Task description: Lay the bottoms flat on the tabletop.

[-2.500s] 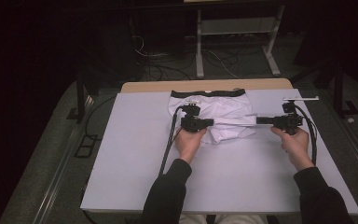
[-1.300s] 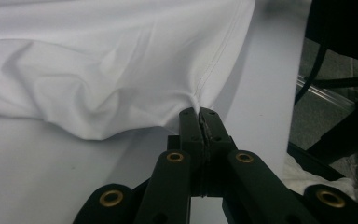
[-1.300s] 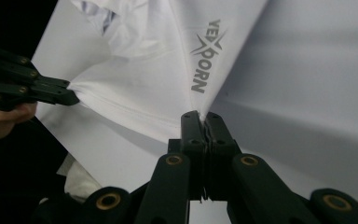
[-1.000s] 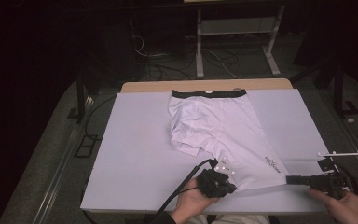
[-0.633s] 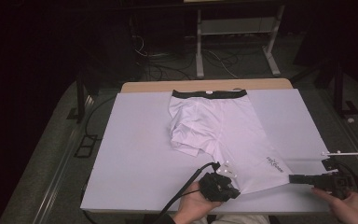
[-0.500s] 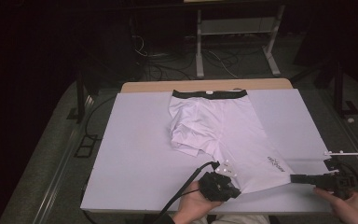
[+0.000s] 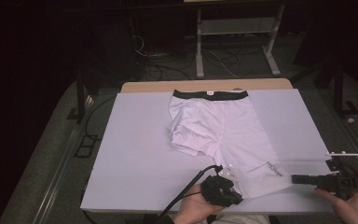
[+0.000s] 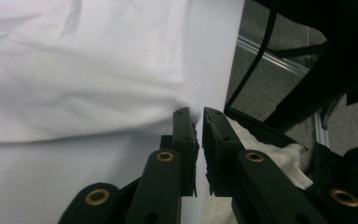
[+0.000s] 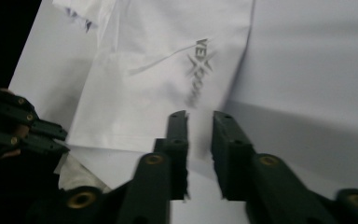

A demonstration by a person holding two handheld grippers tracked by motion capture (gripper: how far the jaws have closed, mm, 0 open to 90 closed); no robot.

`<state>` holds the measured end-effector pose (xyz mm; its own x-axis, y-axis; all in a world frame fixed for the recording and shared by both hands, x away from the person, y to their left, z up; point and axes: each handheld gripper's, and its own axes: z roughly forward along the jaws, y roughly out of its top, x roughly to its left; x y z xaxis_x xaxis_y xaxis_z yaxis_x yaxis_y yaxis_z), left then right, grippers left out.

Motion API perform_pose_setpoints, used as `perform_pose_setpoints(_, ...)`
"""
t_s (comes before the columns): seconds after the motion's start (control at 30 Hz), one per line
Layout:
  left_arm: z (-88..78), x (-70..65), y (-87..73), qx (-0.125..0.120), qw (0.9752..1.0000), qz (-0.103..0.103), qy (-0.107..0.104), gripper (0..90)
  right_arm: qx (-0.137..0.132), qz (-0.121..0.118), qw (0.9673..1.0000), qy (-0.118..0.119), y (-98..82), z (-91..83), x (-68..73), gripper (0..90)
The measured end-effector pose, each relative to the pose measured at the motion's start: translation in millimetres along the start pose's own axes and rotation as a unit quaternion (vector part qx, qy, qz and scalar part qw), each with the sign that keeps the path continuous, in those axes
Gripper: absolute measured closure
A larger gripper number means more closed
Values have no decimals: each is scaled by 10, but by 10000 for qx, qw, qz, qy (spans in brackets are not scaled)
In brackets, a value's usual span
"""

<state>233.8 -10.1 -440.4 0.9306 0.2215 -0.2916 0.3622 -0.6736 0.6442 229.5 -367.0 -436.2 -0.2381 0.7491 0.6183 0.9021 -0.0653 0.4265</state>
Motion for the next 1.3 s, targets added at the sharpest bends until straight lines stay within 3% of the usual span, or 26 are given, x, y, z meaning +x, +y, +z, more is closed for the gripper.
perform_pose_setpoints(0.13, 4, -45, -3, 69, 9999, 44, -65, 759, -177, 38, 9998, 0, 5, -51, -24, 661)
perform_pose_setpoints(0.3, -89, -47, 3, -73, 10000, 23, -17, 578, -320, -91, 9994, -89, 16, -61, -1, 568)
perform_pose_setpoints(0.6, -307, 36, 8, -619, 9980, -110, -88, 384, -568, -631, 9964, -41, 47, -77, 108, 395)
perform_pose_setpoints(0.8, -420, 63, 19, -778, 9968, -37, -187, 283, -717, -932, 9930, -115, 104, -49, 197, 190)
perform_pose_setpoints(0.93, -489, 86, 20, -872, 9961, -19, -97, 182, -733, -1169, 9903, -167, 161, 4, 275, 123)
perform_pose_setpoints(1.03, -541, 124, 15, -892, 9960, -60, -25, 99, -717, -1322, 9884, -193, 206, 53, 346, 0)
perform_pose_setpoints(1.13, -588, 165, 15, -904, 9958, -99, 59, 1, -695, -1482, 9864, -125, 243, 91, 412, 0)
perform_pose_setpoints(1.3, -704, 206, 37, -1052, 9942, -7, 229, 0, -662, -1664, 9838, -57, 316, 162, 526, 0)
